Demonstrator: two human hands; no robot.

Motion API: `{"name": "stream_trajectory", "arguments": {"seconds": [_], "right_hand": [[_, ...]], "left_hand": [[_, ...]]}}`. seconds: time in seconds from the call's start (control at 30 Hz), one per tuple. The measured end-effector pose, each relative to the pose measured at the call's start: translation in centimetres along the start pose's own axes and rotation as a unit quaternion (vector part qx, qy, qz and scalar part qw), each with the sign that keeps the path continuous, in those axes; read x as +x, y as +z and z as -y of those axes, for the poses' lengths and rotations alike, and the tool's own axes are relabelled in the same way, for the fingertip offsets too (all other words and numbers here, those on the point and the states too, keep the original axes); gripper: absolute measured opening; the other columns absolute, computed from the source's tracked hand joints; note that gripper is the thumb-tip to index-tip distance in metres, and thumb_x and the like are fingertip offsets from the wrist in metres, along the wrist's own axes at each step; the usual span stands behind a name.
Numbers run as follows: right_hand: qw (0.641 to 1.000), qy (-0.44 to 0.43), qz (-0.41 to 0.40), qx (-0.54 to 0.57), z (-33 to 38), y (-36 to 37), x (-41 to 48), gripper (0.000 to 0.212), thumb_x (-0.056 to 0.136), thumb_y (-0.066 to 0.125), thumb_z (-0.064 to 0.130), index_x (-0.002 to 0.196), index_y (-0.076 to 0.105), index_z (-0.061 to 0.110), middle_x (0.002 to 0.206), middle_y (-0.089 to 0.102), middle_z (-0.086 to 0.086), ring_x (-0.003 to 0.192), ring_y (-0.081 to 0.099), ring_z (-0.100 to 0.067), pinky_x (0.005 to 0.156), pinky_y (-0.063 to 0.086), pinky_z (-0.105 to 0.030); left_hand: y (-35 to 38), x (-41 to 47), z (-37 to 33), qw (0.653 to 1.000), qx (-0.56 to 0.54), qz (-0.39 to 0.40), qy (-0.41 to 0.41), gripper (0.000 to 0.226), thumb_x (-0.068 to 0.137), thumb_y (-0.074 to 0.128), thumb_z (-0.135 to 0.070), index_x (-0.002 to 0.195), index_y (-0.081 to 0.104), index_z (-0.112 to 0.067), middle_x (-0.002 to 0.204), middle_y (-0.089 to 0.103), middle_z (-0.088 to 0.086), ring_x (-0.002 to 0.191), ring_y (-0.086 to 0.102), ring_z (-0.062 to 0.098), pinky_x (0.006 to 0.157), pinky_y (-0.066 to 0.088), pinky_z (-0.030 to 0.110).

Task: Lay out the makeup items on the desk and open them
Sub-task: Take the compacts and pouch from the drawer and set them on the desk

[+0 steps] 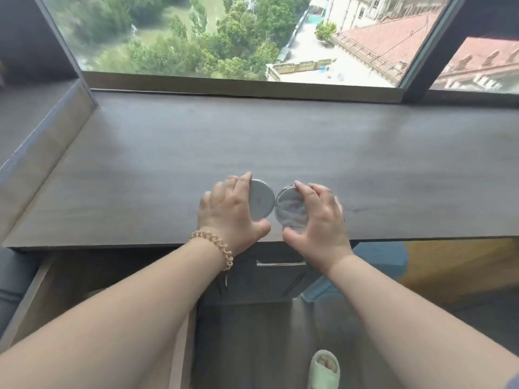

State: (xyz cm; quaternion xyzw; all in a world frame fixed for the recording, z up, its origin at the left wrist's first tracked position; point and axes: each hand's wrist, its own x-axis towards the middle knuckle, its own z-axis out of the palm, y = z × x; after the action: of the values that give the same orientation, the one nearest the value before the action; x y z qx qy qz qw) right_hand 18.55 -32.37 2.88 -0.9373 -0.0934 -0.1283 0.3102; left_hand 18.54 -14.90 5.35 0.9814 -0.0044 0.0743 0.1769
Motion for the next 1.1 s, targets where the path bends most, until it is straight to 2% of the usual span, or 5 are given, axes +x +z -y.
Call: {"name": "stream_trajectory", "arguments": {"seconds": [0.37, 0.57, 0.87, 0.93, 1.1], "right_hand": [[0.988, 0.032, 0.115, -0.096, -25.5, -10.8, 10.1, 0.076, 0.073, 0.067, 0.028, 0.142, 0.034, 0.030, 0.150, 0.029, -0.005, 0.139, 0.026, -0.019, 0.116, -0.002, -0.045], [0.983, 0.021, 0.144, -0.115, -31.1, -10.5, 13.1, 0.073, 0.081, 0.063, 0.030, 0.144, 0.028, 0.028, 0.153, 0.020, -0.006, 0.141, 0.021, -0.021, 0.115, -0.005, -0.048], [0.985, 0.073, 0.151, -0.045, -33.2, -9.3, 16.2, 0.079, 0.088, 0.060, 0.036, 0.149, 0.011, 0.025, 0.158, 0.009, -0.008, 0.145, 0.009, -0.020, 0.117, -0.002, -0.039], [0.983, 0.107, 0.144, -0.028, -33.0, -9.0, 17.4, 0.083, 0.087, 0.061, 0.040, 0.150, 0.007, 0.026, 0.159, 0.004, -0.008, 0.146, 0.007, -0.021, 0.117, 0.000, -0.039], [0.986, 0.162, 0.049, 0.007, -32.4, -8.6, 18.5, 0.072, 0.091, 0.056, 0.035, 0.149, 0.016, 0.020, 0.157, 0.015, -0.012, 0.146, 0.010, -0.020, 0.117, 0.006, -0.045]], "left_hand": [[14.7, 12.1, -22.9, 0.992, 0.023, 0.099, -0.070, 0.084, 0.069, 0.054, -0.058, 0.142, 0.029, -0.024, 0.132, 0.045, -0.004, 0.121, 0.039, 0.020, 0.098, 0.028, 0.037], [19.1, 15.7, -25.8, 0.986, 0.062, 0.123, -0.092, 0.087, 0.077, 0.048, -0.054, 0.148, 0.015, -0.016, 0.140, 0.038, 0.000, 0.124, 0.035, 0.023, 0.100, 0.027, 0.037], [21.5, 16.5, -26.8, 0.990, 0.051, 0.105, -0.085, 0.085, 0.082, 0.048, -0.059, 0.148, 0.015, -0.016, 0.142, 0.038, -0.001, 0.125, 0.036, 0.021, 0.100, 0.028, 0.036], [21.7, 16.6, -26.9, 0.991, 0.011, 0.107, -0.082, 0.091, 0.081, 0.054, -0.059, 0.149, 0.011, -0.015, 0.145, 0.035, -0.001, 0.127, 0.035, 0.021, 0.103, 0.028, 0.035], [21.4, 16.7, -27.9, 0.962, -0.242, 0.098, -0.083, 0.099, 0.079, 0.072, -0.034, 0.151, 0.005, -0.018, 0.155, 0.018, 0.000, 0.142, 0.021, 0.011, 0.113, 0.023, 0.025]]}}
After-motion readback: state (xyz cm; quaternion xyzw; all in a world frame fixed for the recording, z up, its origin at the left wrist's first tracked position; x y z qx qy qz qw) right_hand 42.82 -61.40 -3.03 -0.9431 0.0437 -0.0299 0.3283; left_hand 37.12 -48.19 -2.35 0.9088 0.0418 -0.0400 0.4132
